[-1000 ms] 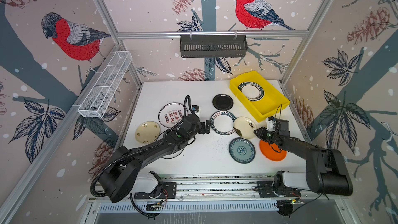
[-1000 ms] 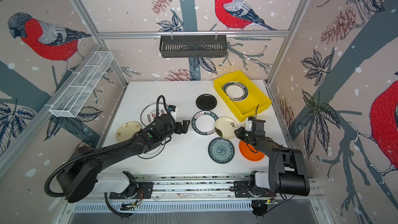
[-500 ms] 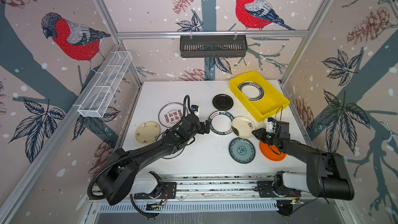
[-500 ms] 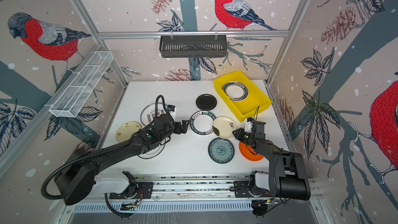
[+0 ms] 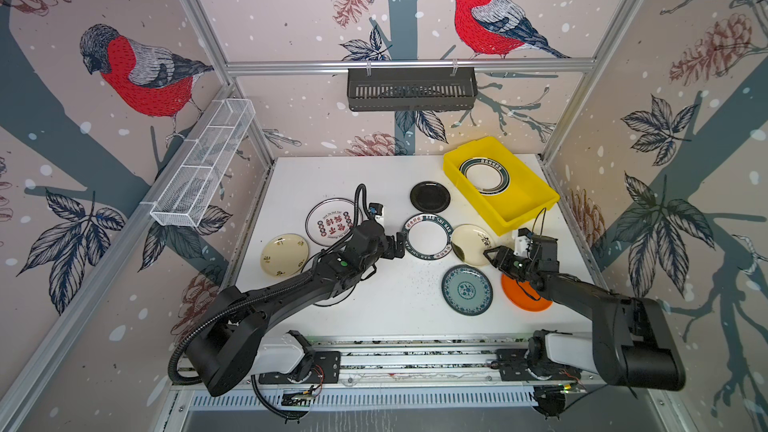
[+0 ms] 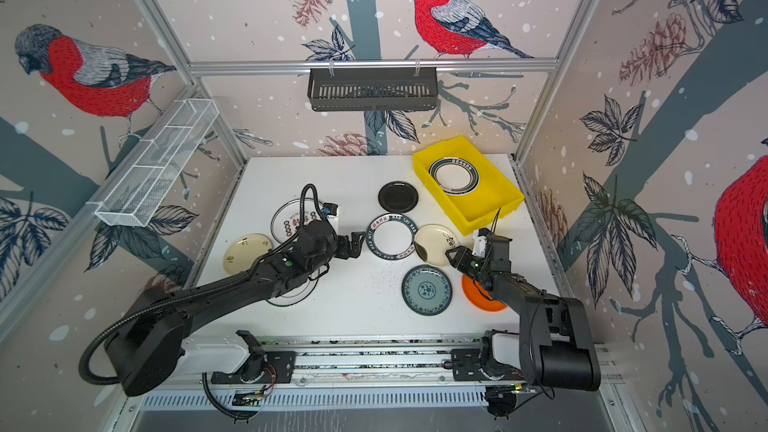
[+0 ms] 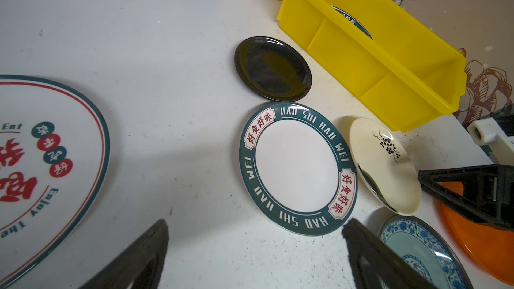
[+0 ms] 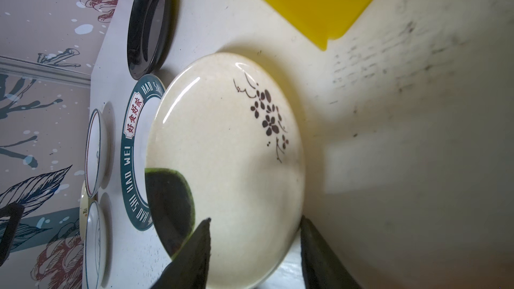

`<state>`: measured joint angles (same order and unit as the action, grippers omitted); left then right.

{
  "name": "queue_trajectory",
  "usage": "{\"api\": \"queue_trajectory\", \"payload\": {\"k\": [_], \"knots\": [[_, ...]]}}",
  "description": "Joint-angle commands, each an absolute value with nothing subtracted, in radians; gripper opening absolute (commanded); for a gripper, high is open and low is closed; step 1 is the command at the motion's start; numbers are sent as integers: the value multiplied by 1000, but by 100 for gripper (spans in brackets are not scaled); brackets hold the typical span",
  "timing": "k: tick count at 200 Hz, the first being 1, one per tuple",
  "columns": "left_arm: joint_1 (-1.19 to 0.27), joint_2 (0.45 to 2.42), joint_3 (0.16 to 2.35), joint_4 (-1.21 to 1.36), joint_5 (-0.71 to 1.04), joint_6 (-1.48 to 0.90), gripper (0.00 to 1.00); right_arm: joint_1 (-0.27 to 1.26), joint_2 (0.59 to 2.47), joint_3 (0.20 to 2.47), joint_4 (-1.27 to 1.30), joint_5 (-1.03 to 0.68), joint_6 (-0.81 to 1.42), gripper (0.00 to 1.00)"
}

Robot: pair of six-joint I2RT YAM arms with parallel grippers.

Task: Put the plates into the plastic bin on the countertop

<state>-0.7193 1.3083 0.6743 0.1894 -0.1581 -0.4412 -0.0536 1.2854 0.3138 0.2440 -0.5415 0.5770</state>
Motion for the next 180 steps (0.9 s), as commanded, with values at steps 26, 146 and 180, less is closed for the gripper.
{"api": "queue_trajectory", "payload": {"k": [26,146,180], "knots": [[-724,1307,689,179,-165,-447,98,-50,1333,310,272,-508,601,57],[-728,1330,716,150,-174,-444,98,-60,1373,320,287,-463,629,33],[-728,1335,719,153,-179,-443,98,-55,1387,334,277,-450,624,28]]}}
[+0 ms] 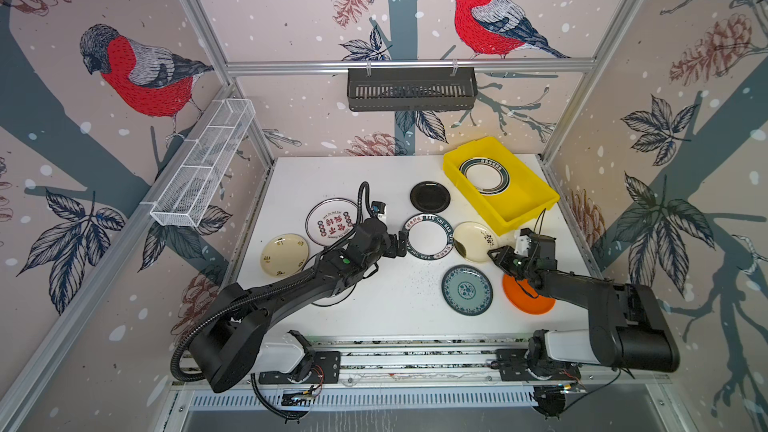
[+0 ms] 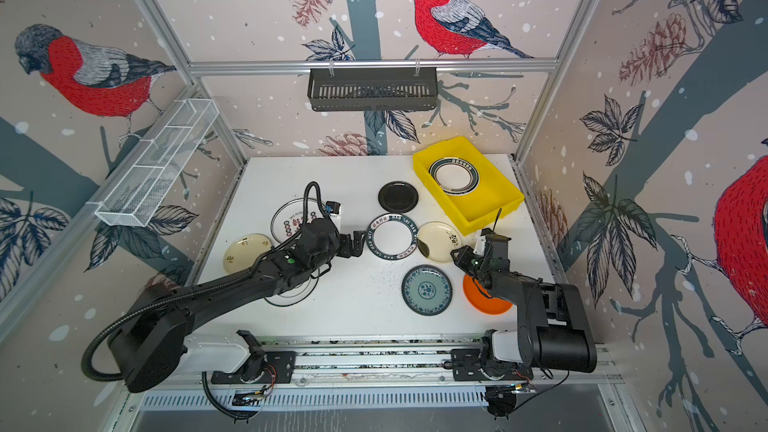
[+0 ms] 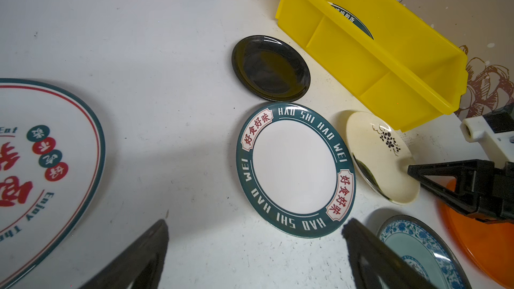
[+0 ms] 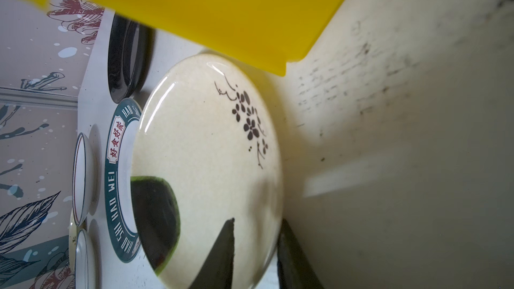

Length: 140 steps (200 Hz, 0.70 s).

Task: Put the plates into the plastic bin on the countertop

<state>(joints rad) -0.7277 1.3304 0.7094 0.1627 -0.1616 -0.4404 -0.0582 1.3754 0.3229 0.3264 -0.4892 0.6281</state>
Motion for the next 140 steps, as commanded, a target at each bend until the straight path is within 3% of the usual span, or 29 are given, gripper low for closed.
{"api": "queue_trajectory", "payload": {"k": [1,140], "knots": [[-728,1335,719,151,-179,-443,98,-56,1387,334,277,-449,624,28],[-728,1350,718,138,-201,-440,98,23,1442,461,137,-294,580,8]]}}
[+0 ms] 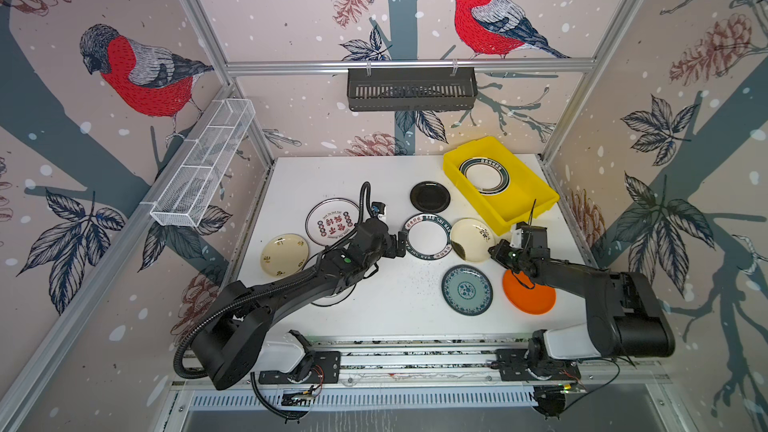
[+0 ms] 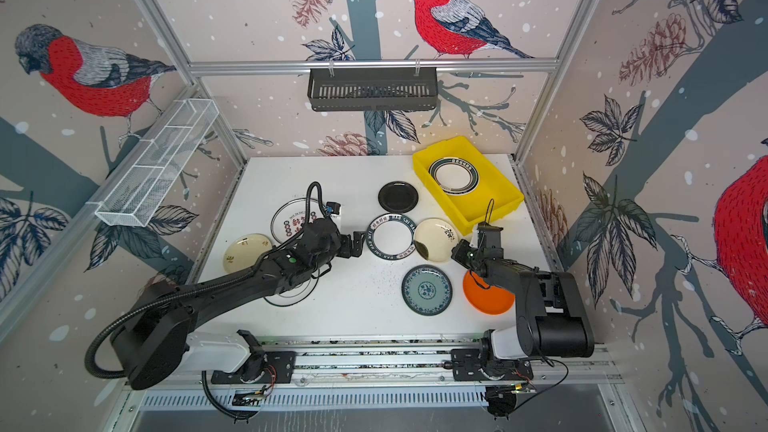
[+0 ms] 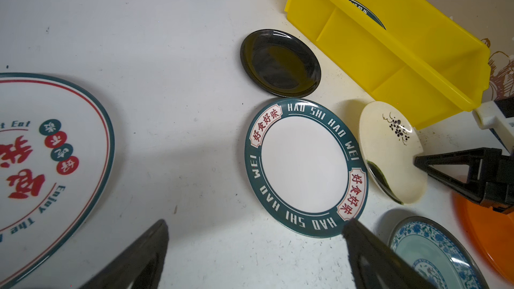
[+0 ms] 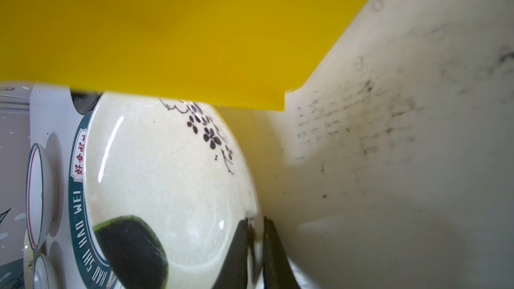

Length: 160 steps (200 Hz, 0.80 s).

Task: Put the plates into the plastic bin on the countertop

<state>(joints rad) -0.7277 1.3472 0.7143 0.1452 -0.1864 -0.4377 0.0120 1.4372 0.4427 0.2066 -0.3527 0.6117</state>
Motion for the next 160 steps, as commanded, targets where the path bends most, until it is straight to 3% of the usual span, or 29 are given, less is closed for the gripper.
{"api": "queue_trajectory", "payload": {"k": [1,14,160], "knots": [[-728,1350,718,138,-201,-440,98,23,1440,462,137,-293,580,8],[-729,1350,716,137,-205,-440,98,27,1440,467,138,-296,582,4],[-729,1349,708,135,-222,-435,98,61,1412,462,152,-379,641,0]]}}
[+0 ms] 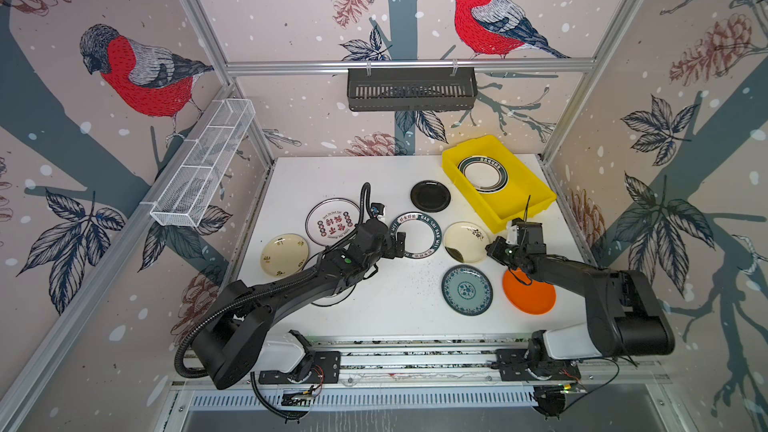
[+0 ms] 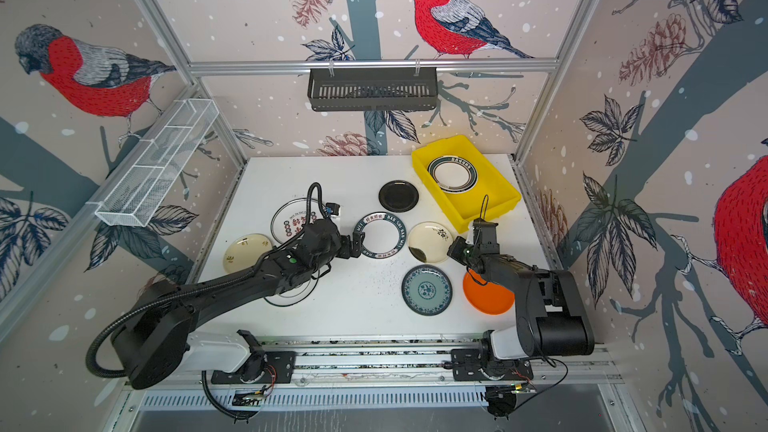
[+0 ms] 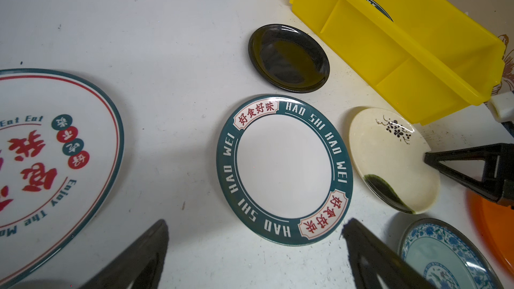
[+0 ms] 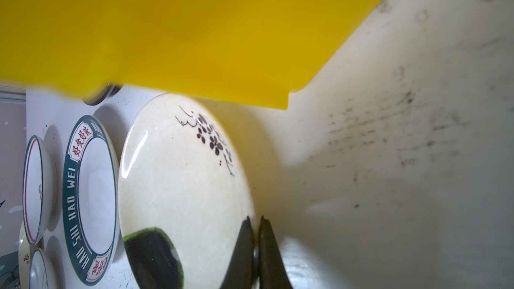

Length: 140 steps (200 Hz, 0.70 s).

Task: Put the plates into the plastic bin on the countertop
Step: 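Lift the cream flower-print plate over the yellow bin with the right gripper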

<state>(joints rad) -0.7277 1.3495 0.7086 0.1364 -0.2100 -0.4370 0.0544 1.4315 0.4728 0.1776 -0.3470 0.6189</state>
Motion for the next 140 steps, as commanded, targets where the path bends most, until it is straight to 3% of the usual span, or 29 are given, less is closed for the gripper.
{"api": "queue_trajectory", "payload": {"k": [1,140], "knots": [[-729,1349,708,135,-221,-434,98,62,1410,462,152,-381,642,0],[-728,1326,692,156,-232,-422,98,64,1125,481,77,-384,672,0]]}}
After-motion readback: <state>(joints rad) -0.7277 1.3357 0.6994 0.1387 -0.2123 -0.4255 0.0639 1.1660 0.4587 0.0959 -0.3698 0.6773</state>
